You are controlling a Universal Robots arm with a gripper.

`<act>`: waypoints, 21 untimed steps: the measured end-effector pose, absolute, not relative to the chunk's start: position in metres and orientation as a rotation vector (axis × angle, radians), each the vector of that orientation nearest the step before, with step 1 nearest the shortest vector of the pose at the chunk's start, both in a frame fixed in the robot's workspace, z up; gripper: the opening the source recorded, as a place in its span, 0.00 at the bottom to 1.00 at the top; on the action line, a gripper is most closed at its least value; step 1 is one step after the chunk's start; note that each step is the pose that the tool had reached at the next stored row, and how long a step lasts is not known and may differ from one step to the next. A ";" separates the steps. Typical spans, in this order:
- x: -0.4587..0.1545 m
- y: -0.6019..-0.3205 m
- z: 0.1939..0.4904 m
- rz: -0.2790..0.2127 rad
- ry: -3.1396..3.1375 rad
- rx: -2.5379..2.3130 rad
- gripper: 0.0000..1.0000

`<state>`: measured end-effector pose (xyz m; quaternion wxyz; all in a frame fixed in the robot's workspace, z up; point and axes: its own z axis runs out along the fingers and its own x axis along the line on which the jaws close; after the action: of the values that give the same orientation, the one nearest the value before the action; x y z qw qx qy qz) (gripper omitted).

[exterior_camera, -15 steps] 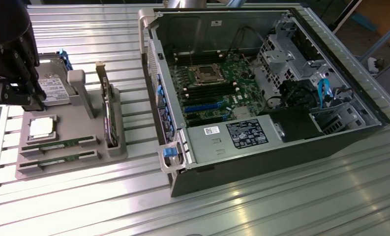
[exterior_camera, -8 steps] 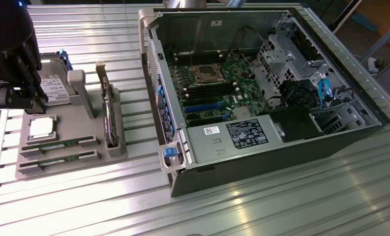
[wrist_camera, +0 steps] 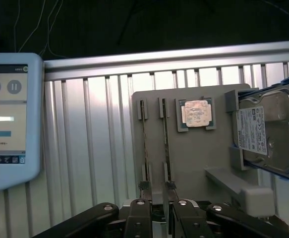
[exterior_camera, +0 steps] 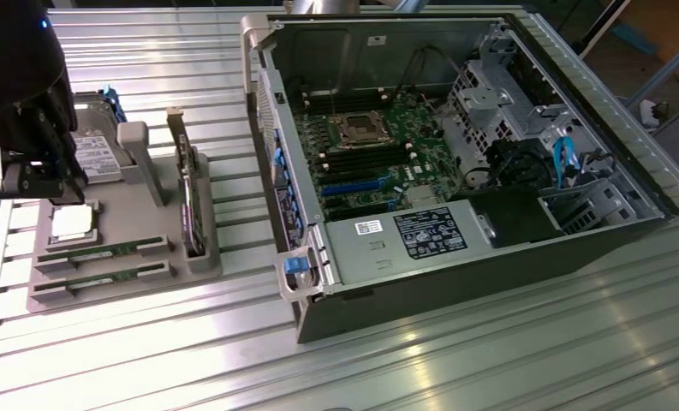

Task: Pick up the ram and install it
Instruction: 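Pick up the ram and move it above insertion slot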

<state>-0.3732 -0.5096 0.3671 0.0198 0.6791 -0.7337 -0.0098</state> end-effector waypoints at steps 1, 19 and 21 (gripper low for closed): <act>-0.373 -0.510 0.366 -0.030 -2.277 2.107 0.24; -0.373 -0.512 0.346 -0.030 -2.276 2.107 0.24; -0.373 -0.513 0.345 -0.030 -2.276 2.107 0.24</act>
<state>-0.3733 -0.5128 0.3449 0.0199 0.6791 -0.7337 -0.0098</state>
